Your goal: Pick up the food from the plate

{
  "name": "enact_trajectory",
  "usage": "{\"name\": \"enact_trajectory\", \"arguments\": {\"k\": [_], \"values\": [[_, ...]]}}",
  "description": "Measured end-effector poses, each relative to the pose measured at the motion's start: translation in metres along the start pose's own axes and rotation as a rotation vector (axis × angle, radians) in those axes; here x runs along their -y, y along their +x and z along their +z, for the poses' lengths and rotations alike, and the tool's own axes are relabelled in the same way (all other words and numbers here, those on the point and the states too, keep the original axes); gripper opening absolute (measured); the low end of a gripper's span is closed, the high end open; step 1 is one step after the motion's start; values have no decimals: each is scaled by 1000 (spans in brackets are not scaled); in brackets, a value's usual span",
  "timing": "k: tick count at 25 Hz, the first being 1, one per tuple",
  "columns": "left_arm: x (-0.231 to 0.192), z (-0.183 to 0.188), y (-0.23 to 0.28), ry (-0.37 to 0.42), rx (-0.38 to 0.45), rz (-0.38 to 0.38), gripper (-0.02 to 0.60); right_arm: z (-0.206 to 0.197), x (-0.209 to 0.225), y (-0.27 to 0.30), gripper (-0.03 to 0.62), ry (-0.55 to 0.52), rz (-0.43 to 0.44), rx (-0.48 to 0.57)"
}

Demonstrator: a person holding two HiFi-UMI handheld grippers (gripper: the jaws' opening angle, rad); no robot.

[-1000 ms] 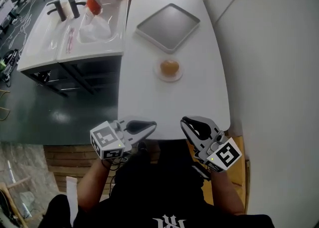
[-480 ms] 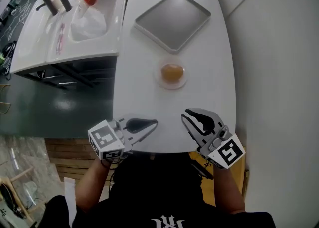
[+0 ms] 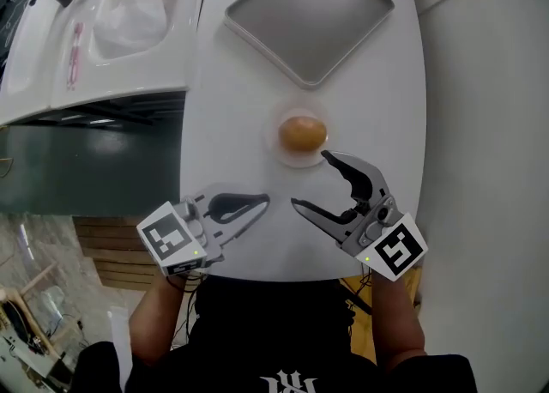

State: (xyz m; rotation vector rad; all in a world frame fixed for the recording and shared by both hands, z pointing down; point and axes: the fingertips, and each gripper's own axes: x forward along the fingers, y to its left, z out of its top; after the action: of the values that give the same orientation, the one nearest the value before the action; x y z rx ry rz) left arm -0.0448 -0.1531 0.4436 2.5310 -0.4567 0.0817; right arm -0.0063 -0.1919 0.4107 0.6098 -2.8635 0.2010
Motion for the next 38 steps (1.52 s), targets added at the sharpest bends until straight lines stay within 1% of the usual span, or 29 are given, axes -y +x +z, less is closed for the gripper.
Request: {"name": "enact_trajectory", "arguments": {"k": [3, 6, 11, 14, 17, 22, 26, 31, 36, 38], "values": [[-8, -10, 5, -38, -22, -8, 8, -8, 15, 12, 314, -18, 21, -9], [-12, -7, 10, -76, -26, -20, 8, -8, 28, 17, 357, -58, 44, -41], [-20, -9, 19, -107, -40, -32, 8, -27, 50, 22, 420, -95, 82, -126], [-22, -9, 21, -135, -45, -42, 8, -39, 57, 27, 443, -106, 100, -193], [-24, -10, 24, -160, -46, -51, 8, -51, 58, 33, 446, -117, 115, -248], [-39, -23, 30, -162, -49, -34, 8, -85, 60, 49, 445, -163, 145, -292], [-43, -21, 30, -161, -48, -34, 8, -97, 63, 56, 443, -176, 163, -333], [-37, -16, 29, -171, -37, -48, 8, -98, 61, 52, 442, -174, 179, -369], [-21, -6, 26, -172, -32, -61, 8, -81, 52, 41, 439, -188, 177, -378], [-17, -1, 22, -182, -30, -64, 8, -75, 48, 40, 422, -187, 174, -392]]}}
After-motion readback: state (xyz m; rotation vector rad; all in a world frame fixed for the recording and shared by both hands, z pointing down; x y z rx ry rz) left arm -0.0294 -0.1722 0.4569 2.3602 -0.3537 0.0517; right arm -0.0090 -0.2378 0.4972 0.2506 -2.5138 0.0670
